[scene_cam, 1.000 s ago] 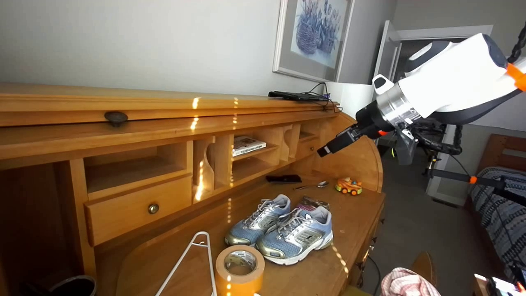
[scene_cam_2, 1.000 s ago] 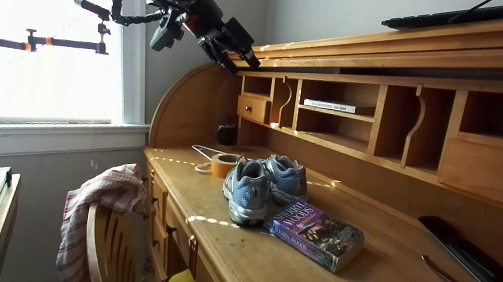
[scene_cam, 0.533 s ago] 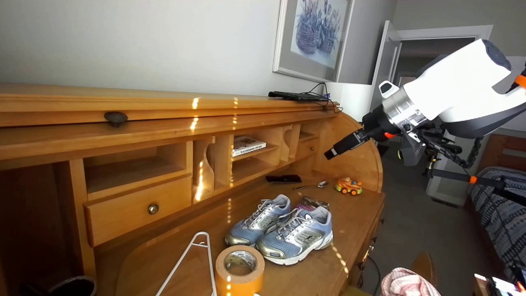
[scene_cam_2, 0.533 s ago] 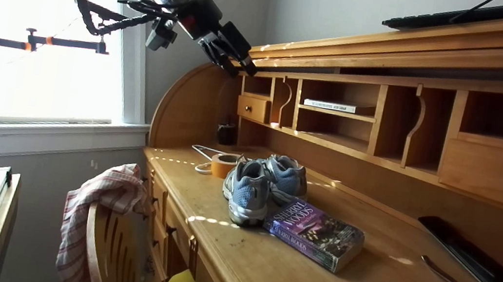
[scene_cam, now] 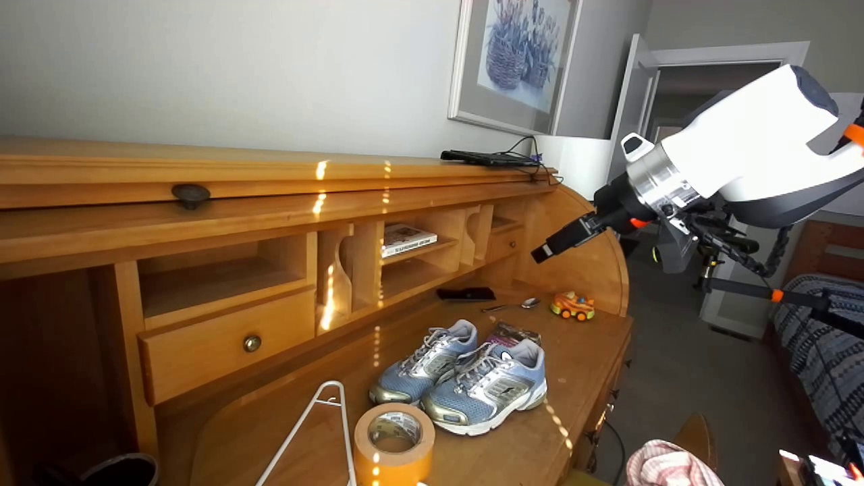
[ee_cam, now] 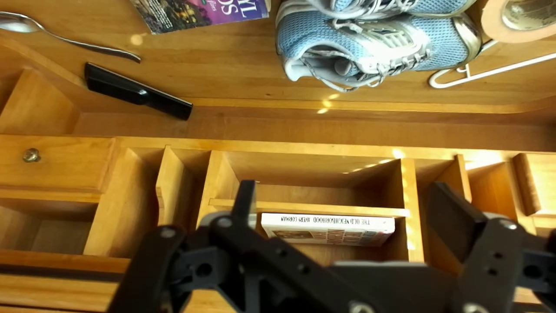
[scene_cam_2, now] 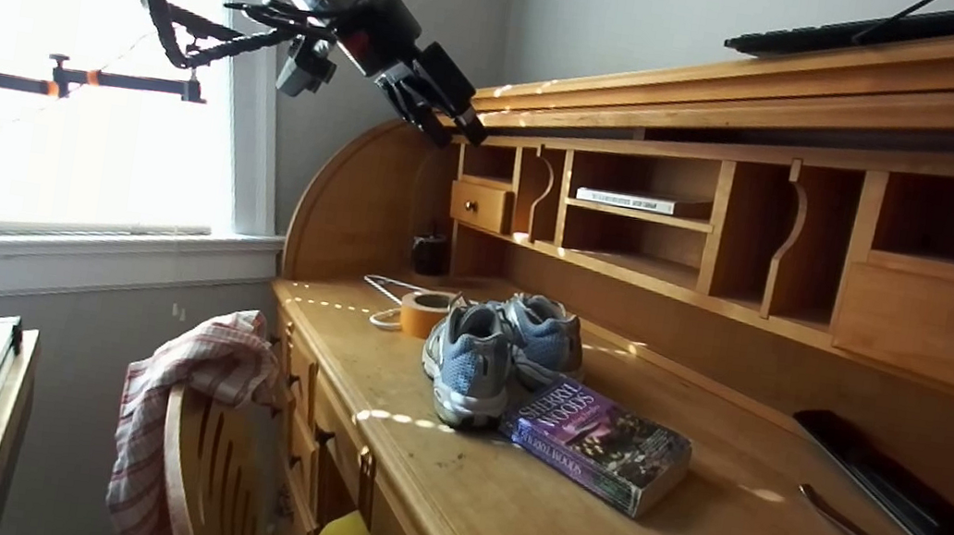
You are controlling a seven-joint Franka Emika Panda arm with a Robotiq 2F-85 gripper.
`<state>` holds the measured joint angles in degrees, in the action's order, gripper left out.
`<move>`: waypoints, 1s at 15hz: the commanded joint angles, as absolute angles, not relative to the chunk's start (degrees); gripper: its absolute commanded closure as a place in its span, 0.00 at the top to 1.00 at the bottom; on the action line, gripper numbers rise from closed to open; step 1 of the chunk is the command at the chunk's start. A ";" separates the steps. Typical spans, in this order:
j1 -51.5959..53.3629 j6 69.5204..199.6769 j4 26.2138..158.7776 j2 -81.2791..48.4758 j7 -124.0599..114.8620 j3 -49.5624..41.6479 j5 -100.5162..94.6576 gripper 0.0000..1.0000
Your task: Put the white book on the topmost middle shelf.
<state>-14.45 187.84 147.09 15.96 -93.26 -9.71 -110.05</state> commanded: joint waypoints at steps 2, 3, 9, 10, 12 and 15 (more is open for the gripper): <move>-12.88 189.54 148.06 12.12 -82.68 -12.32 -101.14 1.00; -12.73 189.67 148.19 10.92 -80.61 -12.64 -99.06 1.00; -15.60 190.43 146.85 5.49 -83.48 -9.54 -101.96 1.00; -15.55 190.17 146.90 5.12 -83.54 -9.53 -101.95 1.00; -15.59 190.44 147.01 4.28 -83.22 -9.66 -102.08 1.00; -14.47 188.63 147.17 5.56 -85.06 -10.02 -103.27 1.00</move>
<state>-14.47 188.63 147.17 5.56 -85.06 -10.02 -103.27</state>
